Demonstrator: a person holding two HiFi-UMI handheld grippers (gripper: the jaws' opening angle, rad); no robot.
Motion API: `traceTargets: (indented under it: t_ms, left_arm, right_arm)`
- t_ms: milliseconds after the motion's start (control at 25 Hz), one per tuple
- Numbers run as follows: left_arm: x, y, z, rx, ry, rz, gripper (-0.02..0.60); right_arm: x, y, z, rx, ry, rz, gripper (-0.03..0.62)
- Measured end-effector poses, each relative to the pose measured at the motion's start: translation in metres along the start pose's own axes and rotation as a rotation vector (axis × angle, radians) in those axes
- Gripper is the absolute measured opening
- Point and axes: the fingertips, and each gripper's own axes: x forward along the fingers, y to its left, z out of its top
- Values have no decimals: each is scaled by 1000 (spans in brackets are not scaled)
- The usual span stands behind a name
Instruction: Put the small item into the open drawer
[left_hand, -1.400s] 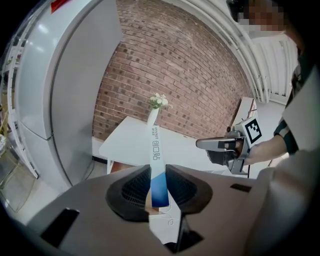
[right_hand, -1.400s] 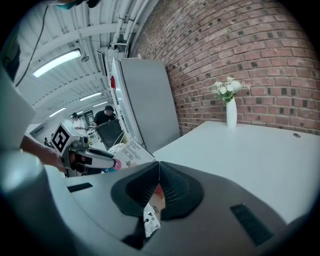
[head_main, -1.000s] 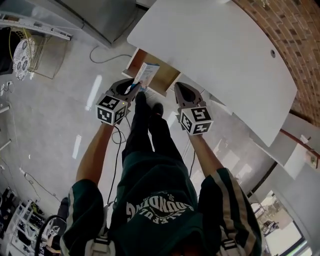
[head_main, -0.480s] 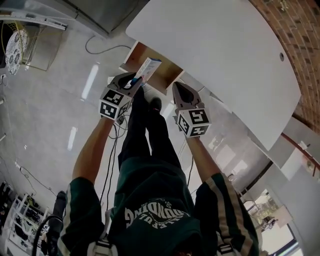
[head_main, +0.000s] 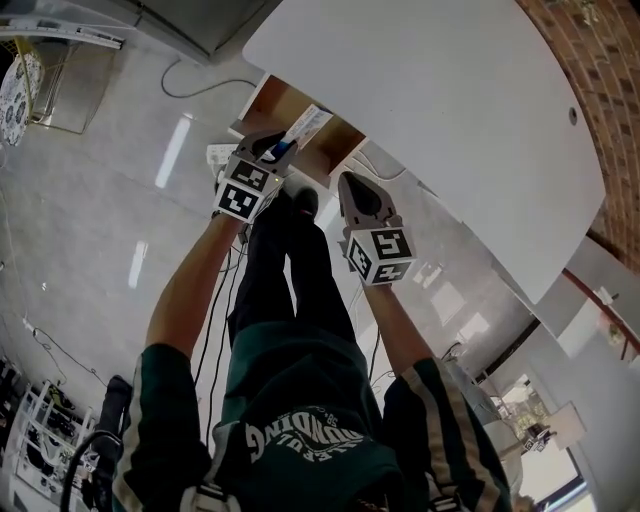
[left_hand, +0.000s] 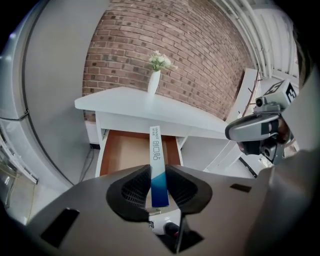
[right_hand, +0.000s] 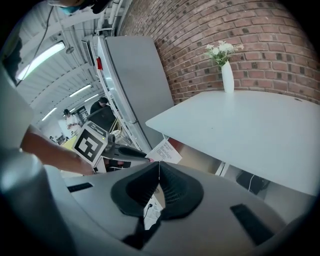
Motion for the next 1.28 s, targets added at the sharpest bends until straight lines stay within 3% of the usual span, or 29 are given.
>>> traceTargets:
  t_ms: [520,1280]
  left_arm:
    - [60,3,-4,-82,1,33,100]
    - [136,31,-1,-119,8,61,101]
  right_arm:
    - [0,5,-29,38,32,-4,25]
    - [-9,-21,-66,113,69,-61,25]
